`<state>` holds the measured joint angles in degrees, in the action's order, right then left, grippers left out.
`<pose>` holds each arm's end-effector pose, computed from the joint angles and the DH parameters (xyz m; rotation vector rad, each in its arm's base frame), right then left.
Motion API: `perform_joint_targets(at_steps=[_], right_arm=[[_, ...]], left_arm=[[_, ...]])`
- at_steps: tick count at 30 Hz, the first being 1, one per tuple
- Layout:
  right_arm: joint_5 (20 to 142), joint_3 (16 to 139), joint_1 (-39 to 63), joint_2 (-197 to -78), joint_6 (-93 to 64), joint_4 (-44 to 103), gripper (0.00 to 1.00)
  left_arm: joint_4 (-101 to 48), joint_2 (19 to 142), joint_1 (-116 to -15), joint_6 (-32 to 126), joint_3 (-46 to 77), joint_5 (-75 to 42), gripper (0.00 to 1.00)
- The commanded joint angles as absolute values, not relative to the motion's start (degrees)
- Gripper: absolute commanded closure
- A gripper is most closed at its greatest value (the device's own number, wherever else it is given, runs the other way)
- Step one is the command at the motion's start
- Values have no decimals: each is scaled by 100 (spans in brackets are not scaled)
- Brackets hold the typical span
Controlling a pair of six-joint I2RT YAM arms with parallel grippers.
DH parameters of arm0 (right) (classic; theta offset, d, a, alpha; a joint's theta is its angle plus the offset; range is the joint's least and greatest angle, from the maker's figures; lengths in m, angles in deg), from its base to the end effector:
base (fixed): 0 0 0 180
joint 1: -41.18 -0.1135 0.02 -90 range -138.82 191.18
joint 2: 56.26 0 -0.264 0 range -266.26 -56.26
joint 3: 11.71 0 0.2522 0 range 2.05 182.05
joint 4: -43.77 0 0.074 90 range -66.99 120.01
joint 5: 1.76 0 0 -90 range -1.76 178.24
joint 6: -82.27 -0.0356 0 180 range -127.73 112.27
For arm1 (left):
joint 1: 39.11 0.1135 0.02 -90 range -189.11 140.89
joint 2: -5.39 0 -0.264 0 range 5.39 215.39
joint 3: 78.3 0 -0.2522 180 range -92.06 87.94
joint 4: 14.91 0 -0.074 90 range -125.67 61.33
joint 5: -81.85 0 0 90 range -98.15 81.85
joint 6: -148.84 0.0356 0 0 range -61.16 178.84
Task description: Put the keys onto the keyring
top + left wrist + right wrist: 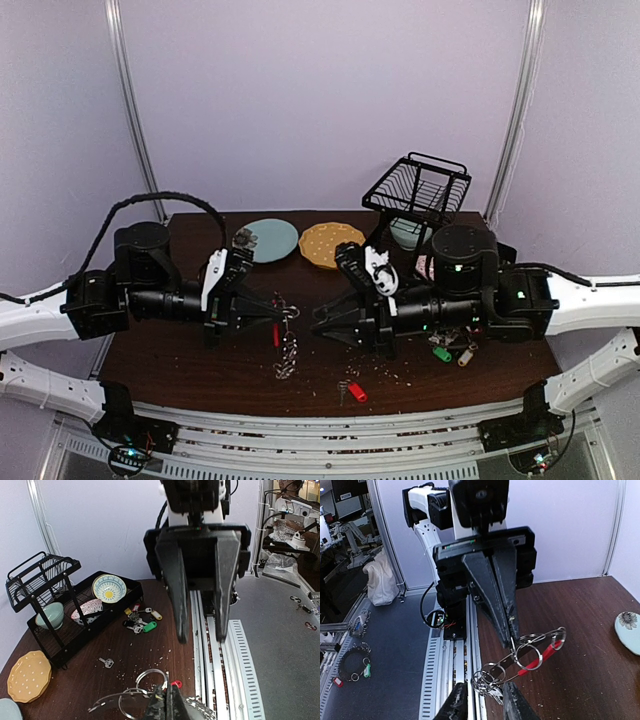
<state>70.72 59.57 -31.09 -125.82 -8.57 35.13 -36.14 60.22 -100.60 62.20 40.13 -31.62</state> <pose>0.0772 0.2767 0.3554 -1.2656 1.3342 1.1870 0.0933 -0.2015 0.3322 1.2886 1.4532 -1.0696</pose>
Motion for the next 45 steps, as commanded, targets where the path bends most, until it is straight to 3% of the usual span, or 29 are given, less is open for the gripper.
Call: perform_joint_targets(at_steps=[1, 9, 25, 32, 42, 44, 45], right_arm=[[6717, 5928, -3115, -12994, -1020, 3820, 75], [6742, 6007, -3059, -13268, -787, 4214, 74], [6705, 6183, -2916, -13428, -828, 4491, 82], [6566, 6300, -2904, -13544, -789, 4226, 99], [6569, 6191, -2902, -13435, -797, 4319, 100], [6593, 5944, -2902, -13289, -932, 4783, 100], [6614, 5783, -2900, -13195, -1007, 5115, 100]], left_arm=[[-3229, 5996, -10054, 6191, 3854, -3339, 100], [-3288, 6042, -10054, 6239, 3854, -3487, 100], [-3561, 6244, -10050, 6455, 3822, -3650, 100], [-3670, 6263, -10054, 6532, 3740, -3553, 100], [-3535, 6240, -10054, 6419, 3809, -3478, 100], [-3174, 6048, -10054, 6229, 4023, -3364, 73], [-2839, 5943, -10054, 6149, 4172, -3371, 65]])
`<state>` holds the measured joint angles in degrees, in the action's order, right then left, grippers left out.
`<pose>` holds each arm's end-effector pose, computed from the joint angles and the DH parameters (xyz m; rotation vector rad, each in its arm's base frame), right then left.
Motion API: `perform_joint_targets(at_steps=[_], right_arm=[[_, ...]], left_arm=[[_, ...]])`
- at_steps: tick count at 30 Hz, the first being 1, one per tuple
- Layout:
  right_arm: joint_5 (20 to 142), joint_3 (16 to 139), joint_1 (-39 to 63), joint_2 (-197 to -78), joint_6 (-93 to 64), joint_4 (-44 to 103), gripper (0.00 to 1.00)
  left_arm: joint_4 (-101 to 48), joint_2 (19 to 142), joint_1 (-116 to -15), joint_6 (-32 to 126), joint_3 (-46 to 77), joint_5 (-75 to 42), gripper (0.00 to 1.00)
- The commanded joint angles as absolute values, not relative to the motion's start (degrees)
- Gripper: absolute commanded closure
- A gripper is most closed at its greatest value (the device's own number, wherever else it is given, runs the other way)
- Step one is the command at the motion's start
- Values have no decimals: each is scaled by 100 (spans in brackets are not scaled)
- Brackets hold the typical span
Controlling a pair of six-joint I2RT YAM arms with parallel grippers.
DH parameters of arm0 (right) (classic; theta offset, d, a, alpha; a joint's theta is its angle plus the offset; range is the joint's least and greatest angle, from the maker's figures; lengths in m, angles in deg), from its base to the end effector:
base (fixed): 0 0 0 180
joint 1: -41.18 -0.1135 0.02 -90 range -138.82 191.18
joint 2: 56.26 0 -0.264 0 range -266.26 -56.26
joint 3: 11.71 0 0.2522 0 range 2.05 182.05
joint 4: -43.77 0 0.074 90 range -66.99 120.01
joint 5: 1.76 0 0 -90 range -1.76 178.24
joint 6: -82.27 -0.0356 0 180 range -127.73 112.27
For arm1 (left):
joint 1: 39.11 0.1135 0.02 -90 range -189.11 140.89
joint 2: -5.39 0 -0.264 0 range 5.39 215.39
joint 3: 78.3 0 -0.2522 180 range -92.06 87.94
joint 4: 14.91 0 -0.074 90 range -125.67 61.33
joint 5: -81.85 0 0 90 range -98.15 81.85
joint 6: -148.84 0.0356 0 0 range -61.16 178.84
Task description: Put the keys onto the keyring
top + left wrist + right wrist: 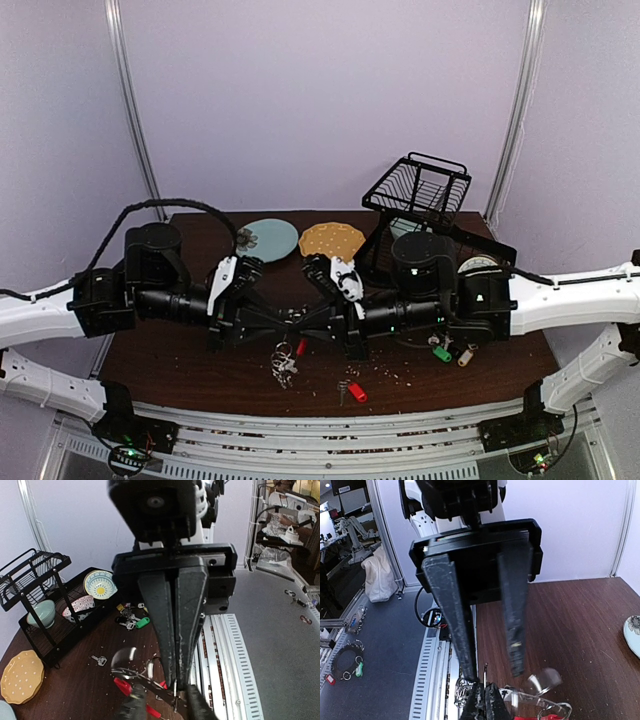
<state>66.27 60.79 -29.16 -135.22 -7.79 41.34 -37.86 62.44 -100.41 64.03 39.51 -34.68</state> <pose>0.0971 0.3113 0.3277 -1.3190 1.3389 1.2087 0.0957 -0.2080 0.3253 1.3648 1.4637 -1.0867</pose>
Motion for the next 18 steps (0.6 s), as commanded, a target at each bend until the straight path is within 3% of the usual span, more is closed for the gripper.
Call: perform_joint_targets(at_steps=[1, 8, 18], right_arm=[[6624, 5615, -2901, -13099, -1090, 5478, 100], [6670, 4848, -2918, -13035, -1463, 7447, 100], [6771, 4805, -2917, -13243, -1552, 7863, 100]], left_arm=[[-2544, 5819, -10054, 6057, 4371, -3379, 63], [-932, 5712, -10068, 5480, 5188, -3717, 73], [-144, 5983, -10245, 5422, 5217, -3805, 75]])
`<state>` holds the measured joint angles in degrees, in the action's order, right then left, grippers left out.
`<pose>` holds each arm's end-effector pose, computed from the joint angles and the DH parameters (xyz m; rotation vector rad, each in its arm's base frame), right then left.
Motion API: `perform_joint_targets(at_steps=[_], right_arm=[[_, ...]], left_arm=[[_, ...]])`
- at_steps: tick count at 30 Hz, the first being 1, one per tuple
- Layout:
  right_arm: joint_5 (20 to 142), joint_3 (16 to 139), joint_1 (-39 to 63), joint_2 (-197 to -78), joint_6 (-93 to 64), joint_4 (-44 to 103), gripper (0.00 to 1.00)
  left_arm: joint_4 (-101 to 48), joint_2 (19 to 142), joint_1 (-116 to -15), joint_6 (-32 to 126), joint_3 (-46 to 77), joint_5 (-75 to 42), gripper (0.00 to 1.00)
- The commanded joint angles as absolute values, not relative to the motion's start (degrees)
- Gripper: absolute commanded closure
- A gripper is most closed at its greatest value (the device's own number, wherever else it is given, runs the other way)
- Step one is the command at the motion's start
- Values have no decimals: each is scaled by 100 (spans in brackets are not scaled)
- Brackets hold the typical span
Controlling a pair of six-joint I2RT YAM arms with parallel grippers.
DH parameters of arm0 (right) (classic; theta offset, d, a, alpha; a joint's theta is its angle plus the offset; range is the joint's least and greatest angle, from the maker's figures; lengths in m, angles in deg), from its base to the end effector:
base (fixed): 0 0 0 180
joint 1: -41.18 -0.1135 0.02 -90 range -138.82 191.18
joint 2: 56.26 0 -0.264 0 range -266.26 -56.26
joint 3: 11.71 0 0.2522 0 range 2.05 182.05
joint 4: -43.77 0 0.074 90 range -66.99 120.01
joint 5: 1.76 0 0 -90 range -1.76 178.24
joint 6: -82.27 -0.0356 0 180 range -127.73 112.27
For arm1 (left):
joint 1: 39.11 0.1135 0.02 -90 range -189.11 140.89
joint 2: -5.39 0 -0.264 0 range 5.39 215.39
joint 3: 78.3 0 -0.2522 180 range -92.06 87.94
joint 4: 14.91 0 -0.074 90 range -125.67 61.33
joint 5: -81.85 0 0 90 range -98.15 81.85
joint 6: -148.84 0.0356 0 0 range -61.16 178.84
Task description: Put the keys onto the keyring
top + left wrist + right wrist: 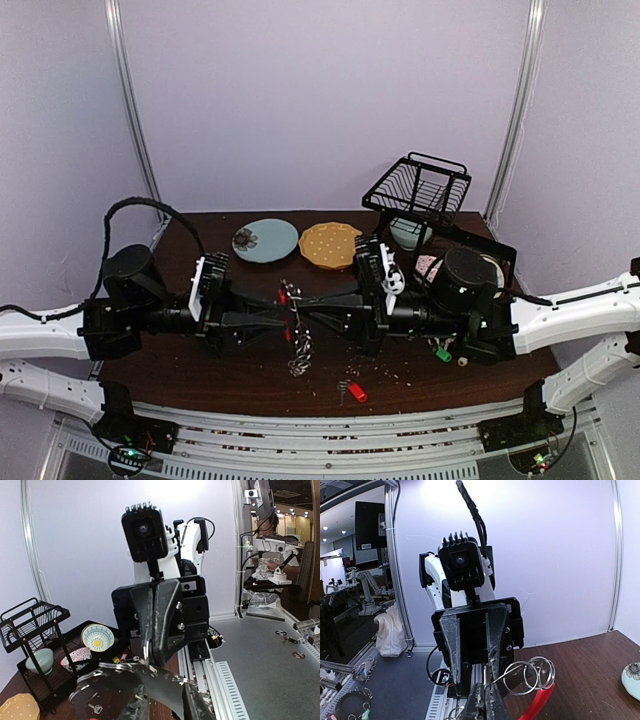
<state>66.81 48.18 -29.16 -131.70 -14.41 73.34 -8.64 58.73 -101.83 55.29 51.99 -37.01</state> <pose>0.0889 0.2874 0.3274 -1.0565 1.0401 1.3621 0.0852 -0.2026 0.3142 1.1815 1.1954 -1.2786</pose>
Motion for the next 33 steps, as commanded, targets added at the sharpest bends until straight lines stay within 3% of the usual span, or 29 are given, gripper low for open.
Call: perform_joint_targets(at_steps=[1, 8, 18, 21, 24, 32, 33], right_arm=[[6775, 4808, -2918, -13253, -1554, 7873, 100], [6724, 4810, -2920, -13263, -1527, 7851, 100], [6765, 4886, -2920, -13254, -1356, 7580, 100], [6759, 4935, -2922, -13246, -1296, 7459, 100], [6758, 4939, -2922, -13237, -1266, 7414, 100], [6764, 4935, -2918, -13117, -1161, 7252, 100], [6755, 4965, -2920, -13089, -1076, 7077, 96]], left_arm=[[-109, 6002, -10262, 5419, 5209, -3751, 75], [-25, 6092, -10315, 5407, 5181, -3221, 80], [215, 6145, -10318, 5339, 5160, -3408, 85], [371, 6066, -10318, 5304, 5230, -3387, 88], [381, 6032, -10318, 5311, 5251, -3348, 99], [-338, 6013, -10318, 5583, 5121, -3203, 100], [-589, 6000, -10318, 5698, 5063, -3054, 100]])
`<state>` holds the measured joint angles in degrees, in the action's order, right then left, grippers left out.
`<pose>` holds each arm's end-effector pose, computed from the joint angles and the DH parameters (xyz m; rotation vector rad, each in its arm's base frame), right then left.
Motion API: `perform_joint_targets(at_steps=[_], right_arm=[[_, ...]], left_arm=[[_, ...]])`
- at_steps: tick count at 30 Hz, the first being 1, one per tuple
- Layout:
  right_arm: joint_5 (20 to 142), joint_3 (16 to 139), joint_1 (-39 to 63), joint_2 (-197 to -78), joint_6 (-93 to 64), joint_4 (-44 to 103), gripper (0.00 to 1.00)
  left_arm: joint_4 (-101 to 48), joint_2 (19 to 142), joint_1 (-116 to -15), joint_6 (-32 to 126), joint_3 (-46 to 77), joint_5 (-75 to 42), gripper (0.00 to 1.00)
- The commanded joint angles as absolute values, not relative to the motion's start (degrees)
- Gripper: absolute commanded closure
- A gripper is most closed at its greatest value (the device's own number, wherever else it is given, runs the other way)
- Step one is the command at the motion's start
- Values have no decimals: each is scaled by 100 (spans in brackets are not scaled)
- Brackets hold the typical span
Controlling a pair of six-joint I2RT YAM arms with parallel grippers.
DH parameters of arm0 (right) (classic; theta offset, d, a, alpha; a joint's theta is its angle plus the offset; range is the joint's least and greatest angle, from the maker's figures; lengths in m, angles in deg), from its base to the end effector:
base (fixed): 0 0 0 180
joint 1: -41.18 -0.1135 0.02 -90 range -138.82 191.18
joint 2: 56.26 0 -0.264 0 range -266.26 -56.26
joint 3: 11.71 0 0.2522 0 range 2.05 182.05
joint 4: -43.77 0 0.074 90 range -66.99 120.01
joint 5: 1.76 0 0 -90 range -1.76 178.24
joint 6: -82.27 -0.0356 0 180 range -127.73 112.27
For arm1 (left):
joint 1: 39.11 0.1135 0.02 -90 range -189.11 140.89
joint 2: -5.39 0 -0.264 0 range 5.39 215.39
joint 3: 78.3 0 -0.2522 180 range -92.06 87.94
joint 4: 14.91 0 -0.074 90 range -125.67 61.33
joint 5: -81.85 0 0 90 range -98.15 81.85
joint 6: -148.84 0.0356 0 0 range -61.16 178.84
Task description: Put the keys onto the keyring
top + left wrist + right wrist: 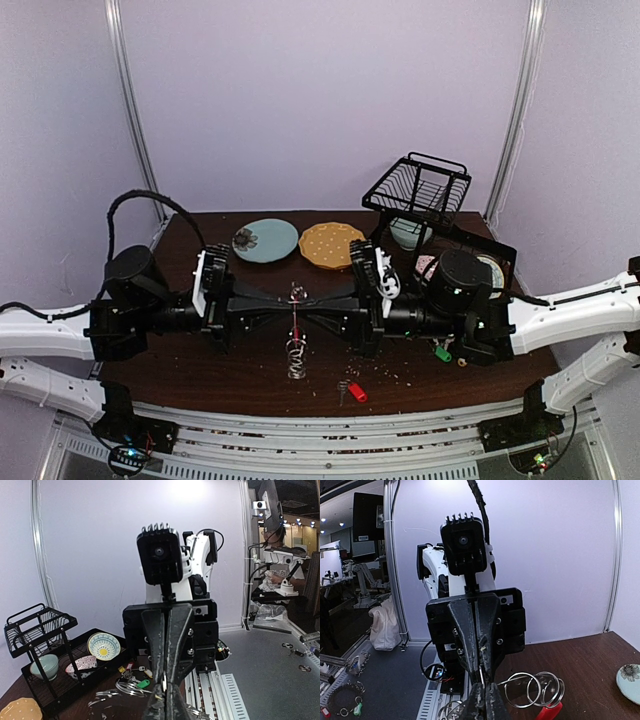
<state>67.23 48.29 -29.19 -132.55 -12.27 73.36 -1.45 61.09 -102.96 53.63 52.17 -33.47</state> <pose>0.0901 0.2905 0.3239 -1.0718 1.0312 1.3263 0.0865 -0.2107 0.3180 1.1001 1.1538 -1.2806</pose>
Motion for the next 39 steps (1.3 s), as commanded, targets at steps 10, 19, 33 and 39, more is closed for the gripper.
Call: perform_joint_targets(at_steps=[10, 19, 33, 39], right_arm=[[6941, 5550, -2929, -13083, -64, 5170, 84], [6808, 5836, -2922, -13303, 147, 4960, 90], [6964, 6097, -2938, -13387, 511, 4440, 92], [6998, 6215, -2938, -13411, 593, 4214, 100]], left_arm=[[-2281, 5693, -10476, 6877, 4476, -2384, 100], [-2788, 5877, -10494, 7275, 4207, -2542, 100], [-3002, 5891, -10494, 7486, 4105, -3035, 100], [-3098, 5944, -10493, 7521, 4039, -3071, 100]])
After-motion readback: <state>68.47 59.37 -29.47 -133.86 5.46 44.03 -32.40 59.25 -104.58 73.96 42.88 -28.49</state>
